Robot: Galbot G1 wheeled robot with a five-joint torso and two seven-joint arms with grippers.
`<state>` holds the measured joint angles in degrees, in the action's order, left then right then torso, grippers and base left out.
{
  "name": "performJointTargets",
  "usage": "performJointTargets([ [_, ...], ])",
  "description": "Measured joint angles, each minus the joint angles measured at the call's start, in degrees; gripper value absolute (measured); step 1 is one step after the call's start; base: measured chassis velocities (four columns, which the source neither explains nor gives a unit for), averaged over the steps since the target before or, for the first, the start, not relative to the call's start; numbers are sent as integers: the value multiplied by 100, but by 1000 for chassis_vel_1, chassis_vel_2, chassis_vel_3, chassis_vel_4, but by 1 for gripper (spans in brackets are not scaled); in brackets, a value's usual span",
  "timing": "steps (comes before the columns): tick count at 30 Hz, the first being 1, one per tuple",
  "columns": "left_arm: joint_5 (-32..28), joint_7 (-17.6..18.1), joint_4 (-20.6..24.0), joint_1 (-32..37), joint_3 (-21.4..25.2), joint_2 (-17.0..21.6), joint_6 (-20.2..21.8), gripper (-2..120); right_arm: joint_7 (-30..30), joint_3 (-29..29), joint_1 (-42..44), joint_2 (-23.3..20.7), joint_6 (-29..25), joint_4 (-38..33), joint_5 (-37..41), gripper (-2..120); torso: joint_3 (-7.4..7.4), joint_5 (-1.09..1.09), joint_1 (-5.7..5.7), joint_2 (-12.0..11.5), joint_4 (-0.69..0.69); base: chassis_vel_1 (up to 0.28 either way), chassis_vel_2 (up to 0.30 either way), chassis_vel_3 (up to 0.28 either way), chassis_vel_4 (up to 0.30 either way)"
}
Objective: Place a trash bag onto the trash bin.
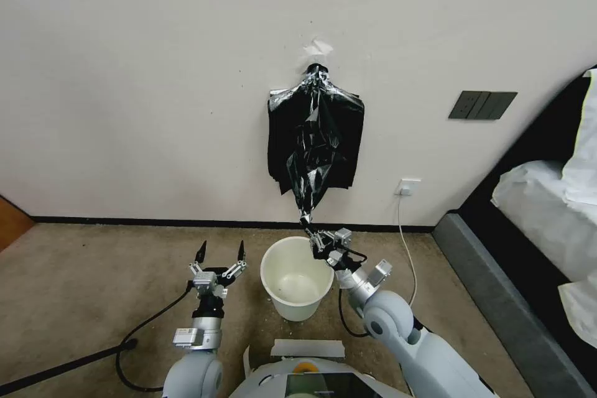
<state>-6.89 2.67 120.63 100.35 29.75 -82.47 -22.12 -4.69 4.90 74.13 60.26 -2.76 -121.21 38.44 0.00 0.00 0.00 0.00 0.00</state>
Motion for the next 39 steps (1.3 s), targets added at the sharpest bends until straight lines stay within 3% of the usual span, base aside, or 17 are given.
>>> performJointTargets([
  [5, -3, 6, 209, -7, -89, 81, 70, 100, 231, -35, -155, 50, 33, -63, 47, 0, 0, 0, 0, 0, 0, 0, 0, 0, 0],
  [12, -118, 8, 745, -67, -229, 551, 341, 100, 883, 39, -644, 204, 271, -301, 643, 0, 1, -1, 1, 0, 1, 0, 0, 0, 0],
  [15, -230, 8, 949, -165, -243, 879, 471, 100, 1078, 46, -823, 226, 393, -398, 846, 0, 1, -1, 1, 0, 1, 0, 0, 0, 0],
  [20, -1023, 55, 1446, -514, -190, 1866, 946, 100, 1413, -111, -1253, 261, 564, -391, 1049, 0, 0, 0, 1, 0, 4, 0, 0, 0, 0],
  [22, -1023, 55, 1446, -514, -190, 1866, 946, 100, 1413, -111, -1253, 261, 564, -391, 1049, 0, 0, 0, 1, 0, 4, 0, 0, 0, 0],
  [23, -1735, 179, 1588, -915, -182, 2541, 1284, 100, 1483, -148, -1330, 282, 593, -370, 1045, 0, 1, -1, 1, 0, -3, 0, 0, 0, 0],
  [25, -2367, 327, 1607, -1379, -238, 3234, 1580, 100, 1489, -157, -1325, 286, 602, -370, 999, 0, 1, -1, 1, 0, -1, 0, 0, 0, 0],
  [26, -2367, 327, 1607, -1379, -238, 3234, 1580, 100, 1489, -157, -1325, 286, 602, -370, 999, 0, 1, -1, 1, 0, -1, 0, 0, 0, 0],
  [28, -2827, 483, 1558, -1938, -448, 3747, 1805, 100, 1487, -158, -1298, 292, 603, -383, 954, 0, 1, 1, 1, 0, 0, 0, 0, 0, 0],
  [30, -3415, 719, 1322, -2917, -1026, 4218, 2070, 100, 1478, -150, -1267, 317, 603, -385, 891, 0, 1, -1, 1, 0, -2, 0, 0, 0, 0],
  [31, -3415, 719, 1322, -2917, -1026, 4218, 2070, 100, 1478, -150, -1267, 317, 603, -385, 891, 0, 1, -1, 1, 0, -2, 0, 0, 0, 0],
  [34, -4027, 1054, 879, -4291, -1989, 4391, 2286, 100, 1468, -110, -1237, 320, 602, -386, 862, 0, 1, -3, 2, 0, 0, 0, 0, 0, 0],
  [35, -4027, 1054, 879, -4291, -1989, 4391, 2286, 100, 1468, -110, -1237, 320, 602, -386, 862, 0, 1, -3, 2, 0, 0, 0, 0, 0, 0],
  [38, -4292, 1267, 577, -5358, -2845, 4321, 2426, 100, 1463, -32, -1217, 299, 601, -391, 862, 0, 1, 0, 1, 0, -2, 0, 0, 0, 0],
  [39, -4292, 1267, 577, -5358, -2845, 4321, 2426, 100, 1463, -32, -1217, 299, 601, -391, 862, 0, 1, 0, 1, 0, -2, 0, 0, 0, 0],
])
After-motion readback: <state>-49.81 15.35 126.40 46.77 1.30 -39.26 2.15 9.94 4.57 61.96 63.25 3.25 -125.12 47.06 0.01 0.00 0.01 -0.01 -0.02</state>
